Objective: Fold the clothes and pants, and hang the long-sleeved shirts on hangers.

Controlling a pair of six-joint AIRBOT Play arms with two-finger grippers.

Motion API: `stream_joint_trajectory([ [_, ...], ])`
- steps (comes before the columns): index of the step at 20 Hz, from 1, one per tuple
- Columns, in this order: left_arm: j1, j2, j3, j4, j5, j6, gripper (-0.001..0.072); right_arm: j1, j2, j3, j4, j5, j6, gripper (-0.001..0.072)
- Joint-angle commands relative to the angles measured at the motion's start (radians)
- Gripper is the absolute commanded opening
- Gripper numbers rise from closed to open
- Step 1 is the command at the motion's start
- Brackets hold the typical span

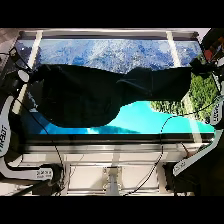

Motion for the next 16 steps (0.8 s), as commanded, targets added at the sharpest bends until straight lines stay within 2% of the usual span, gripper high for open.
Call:
stream_joint_trajectory([
  [1, 0.006, -0.013, 0.000, 0.002, 0.067, -0.042, 0.0028, 0.001, -0.028, 0.071, -0.028, 0.034, 0.018, 0.0019],
  [9, 0.016, -0.018, 0.000, 0.003, 0.069, -0.042, 0.0028, 0.032, -0.029, 0.071, -0.015, -0.032, 0.021, 0.0019],
  [14, 0.050, -0.018, 0.000, 0.003, 0.066, -0.042, 0.0027, 0.044, -0.030, 0.071, -0.023, -0.071, 0.108, 0.0019],
  [16, 0.069, -0.019, 0.000, 0.003, 0.067, -0.042, 0.0027, 0.045, -0.030, 0.070, -0.017, -0.077, 0.111, 0.0020],
])
